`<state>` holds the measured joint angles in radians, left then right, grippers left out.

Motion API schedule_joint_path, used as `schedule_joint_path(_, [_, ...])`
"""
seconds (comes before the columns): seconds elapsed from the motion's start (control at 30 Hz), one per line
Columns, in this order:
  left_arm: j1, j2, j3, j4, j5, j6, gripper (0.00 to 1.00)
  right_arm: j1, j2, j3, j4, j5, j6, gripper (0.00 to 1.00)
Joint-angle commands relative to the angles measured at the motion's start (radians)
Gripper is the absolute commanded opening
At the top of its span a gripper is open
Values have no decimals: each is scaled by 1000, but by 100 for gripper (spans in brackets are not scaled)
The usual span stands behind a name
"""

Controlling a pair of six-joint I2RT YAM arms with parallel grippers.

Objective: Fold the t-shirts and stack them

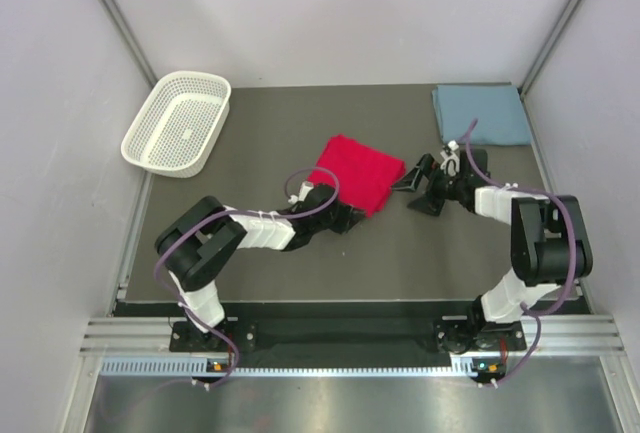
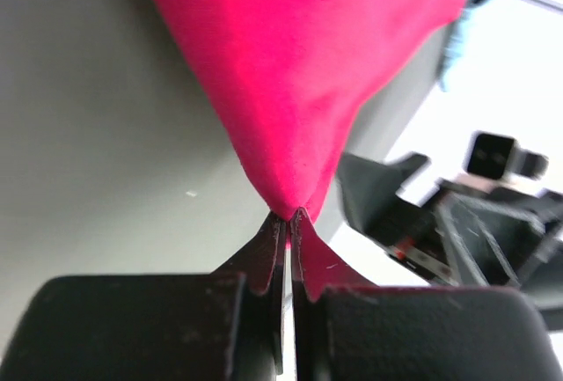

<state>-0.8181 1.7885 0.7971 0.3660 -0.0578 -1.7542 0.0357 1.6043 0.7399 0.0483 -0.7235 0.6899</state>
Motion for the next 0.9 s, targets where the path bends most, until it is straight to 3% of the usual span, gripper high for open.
schedule_joint_path(0.0, [16,-73,21,-7,23,-1,0,39,55,16,183,-19,94,100])
schedule_joint_path(0.4, [36,-141,7,-1,53,-33,0,96,223,65,403,10,281,98])
schedule_joint_path(0.77, [65,-179,10,-10,85,-33,0,139,281,96,386,168,390,78])
schedule_joint_path(0.87, [69,-186,16,-10,90,-33,0,150,298,122,361,234,395,77])
